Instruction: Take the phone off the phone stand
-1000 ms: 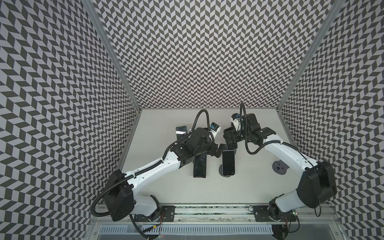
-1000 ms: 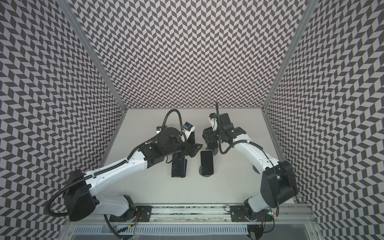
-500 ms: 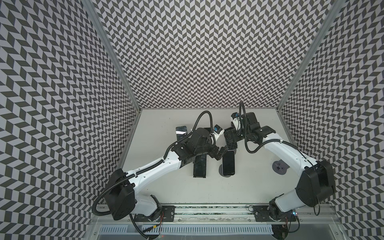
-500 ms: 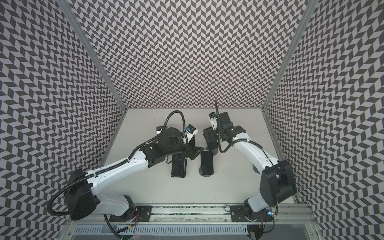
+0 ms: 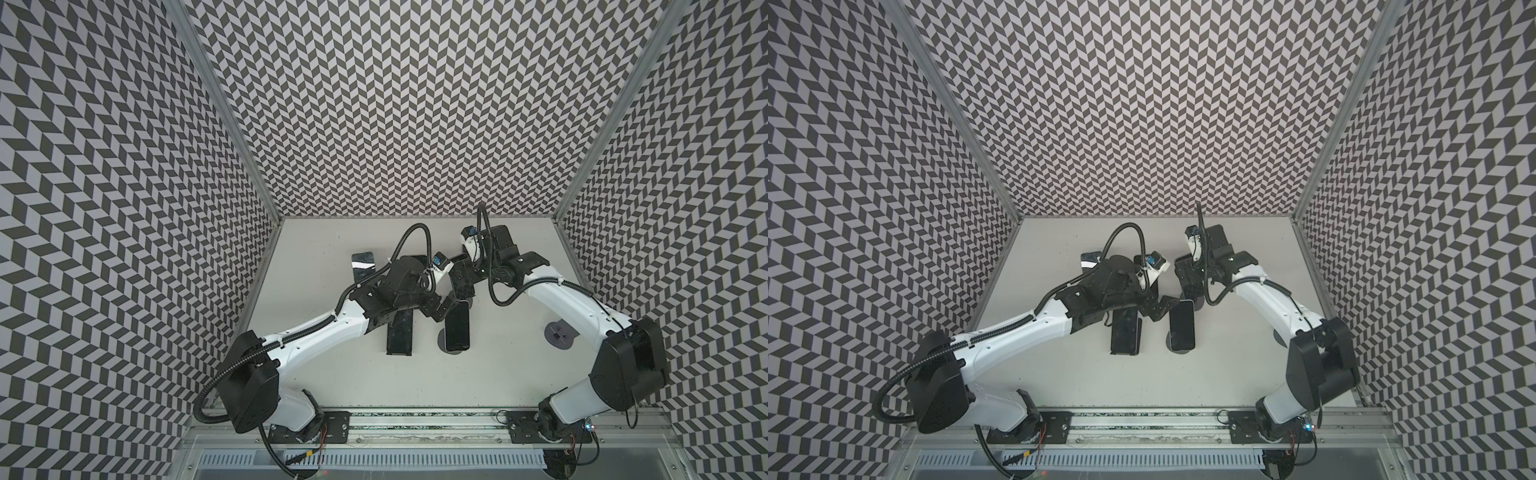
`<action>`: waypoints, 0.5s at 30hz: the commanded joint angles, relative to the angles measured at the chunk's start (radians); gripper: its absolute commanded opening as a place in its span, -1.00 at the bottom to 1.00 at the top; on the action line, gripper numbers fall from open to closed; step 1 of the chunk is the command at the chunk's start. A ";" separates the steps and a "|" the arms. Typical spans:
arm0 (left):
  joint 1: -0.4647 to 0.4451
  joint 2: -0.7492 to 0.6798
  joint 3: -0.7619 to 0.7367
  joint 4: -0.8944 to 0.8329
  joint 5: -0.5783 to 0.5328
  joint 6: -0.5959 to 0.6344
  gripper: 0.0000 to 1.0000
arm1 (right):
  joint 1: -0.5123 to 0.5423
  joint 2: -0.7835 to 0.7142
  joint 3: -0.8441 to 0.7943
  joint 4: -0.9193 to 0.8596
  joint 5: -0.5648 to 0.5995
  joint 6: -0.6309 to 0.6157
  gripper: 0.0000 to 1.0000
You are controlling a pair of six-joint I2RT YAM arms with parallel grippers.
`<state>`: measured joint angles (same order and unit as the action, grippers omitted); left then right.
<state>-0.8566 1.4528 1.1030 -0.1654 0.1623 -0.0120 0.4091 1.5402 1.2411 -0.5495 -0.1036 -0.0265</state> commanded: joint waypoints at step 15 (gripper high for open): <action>-0.021 -0.003 0.022 -0.011 -0.045 0.002 0.98 | -0.004 0.014 -0.019 0.035 -0.023 0.013 0.91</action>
<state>-0.8711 1.4570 1.1114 -0.1665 0.1307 -0.0132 0.4091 1.5402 1.2400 -0.5476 -0.1131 -0.0151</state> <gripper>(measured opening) 0.992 0.954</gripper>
